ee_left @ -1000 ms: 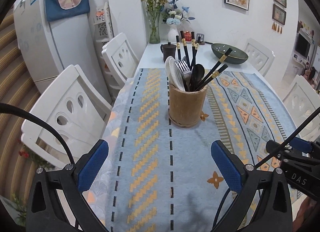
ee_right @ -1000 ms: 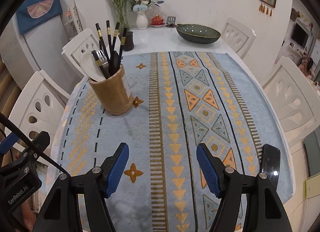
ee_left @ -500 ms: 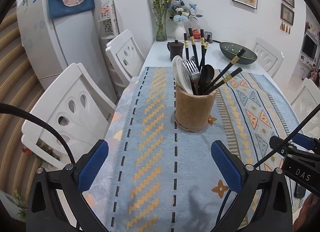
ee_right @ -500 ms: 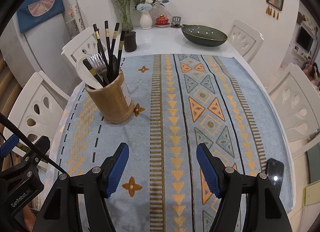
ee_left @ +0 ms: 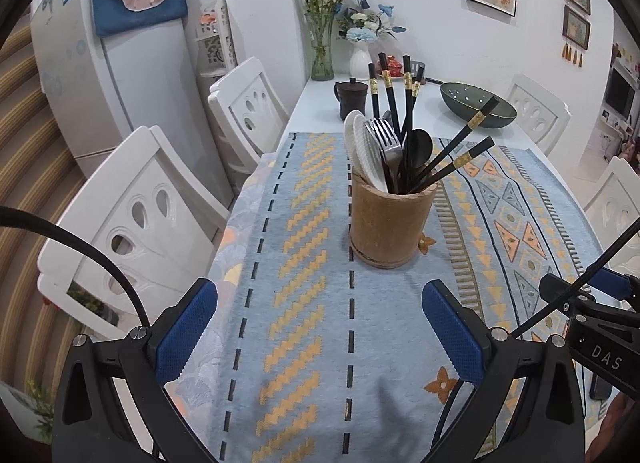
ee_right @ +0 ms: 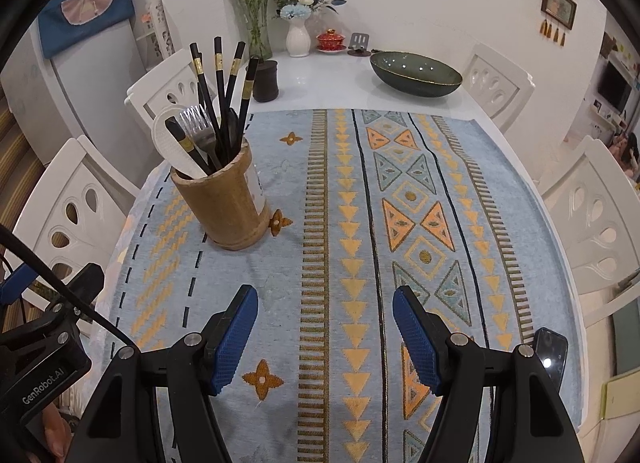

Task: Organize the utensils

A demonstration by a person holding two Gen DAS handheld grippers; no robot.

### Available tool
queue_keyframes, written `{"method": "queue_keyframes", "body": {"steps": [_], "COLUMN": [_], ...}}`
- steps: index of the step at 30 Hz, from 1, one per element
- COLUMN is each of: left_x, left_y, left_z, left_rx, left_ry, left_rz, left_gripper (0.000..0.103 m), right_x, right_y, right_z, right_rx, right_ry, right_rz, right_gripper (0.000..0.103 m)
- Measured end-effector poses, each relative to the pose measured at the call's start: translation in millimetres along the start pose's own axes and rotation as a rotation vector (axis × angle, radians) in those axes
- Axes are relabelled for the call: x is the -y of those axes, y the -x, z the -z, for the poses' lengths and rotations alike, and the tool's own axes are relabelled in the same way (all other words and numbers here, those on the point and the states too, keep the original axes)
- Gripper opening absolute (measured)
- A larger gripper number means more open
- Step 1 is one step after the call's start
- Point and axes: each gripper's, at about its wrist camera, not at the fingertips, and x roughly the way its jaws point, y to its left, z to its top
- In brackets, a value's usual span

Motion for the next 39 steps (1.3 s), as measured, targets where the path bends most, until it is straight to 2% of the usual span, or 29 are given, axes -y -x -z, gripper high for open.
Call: {"method": "queue_keyframes", "body": {"steps": [6, 9, 12, 14, 29, 35, 39], "left_x": [6.3, 9.2, 11.9, 13.7, 20.6, 23.1, 24.3], "left_y": [-3.8, -4.2, -0.6, -0.3, -11.2, -9.4, -9.6], "left_z": [-3.5, -4.9, -6.2, -7.4, -7.5, -7.4, -6.4], "left_rx": [0.006, 0.018, 0.056, 0.064, 0.019, 0.029, 0.028], "left_ry": [-0.009, -0.018, -0.027, -0.033, -0.041, -0.053, -0.056], "left_rz": [0.001, -0.022, -0.061, -0.062, -0.052, -0.056, -0.061], "left_gripper": [0.103, 0.103, 0.103, 0.103, 0.103, 0.103, 0.103], "right_x": [4.3, 6.2, 8.8, 13.3, 12.4, 17.2, 26.2], "right_y": [0.5, -1.4, 1.8, 5.5, -4.5, -6.5, -7.2], "right_z": [-2.4, -4.1, -7.5, -10.4, -7.2, -8.8, -10.7], "right_rx": [0.013, 0.020, 0.070, 0.093, 0.037, 0.041, 0.031], "right_ry": [0.005, 0.023, 0.082, 0.093, 0.044, 0.054, 0.017], "right_rz": [0.009, 0.013, 0.084, 0.095, 0.006, 0.029, 0.009], "right_gripper": [0.068, 0.068, 0.068, 0.068, 0.068, 0.068, 0.068]}}
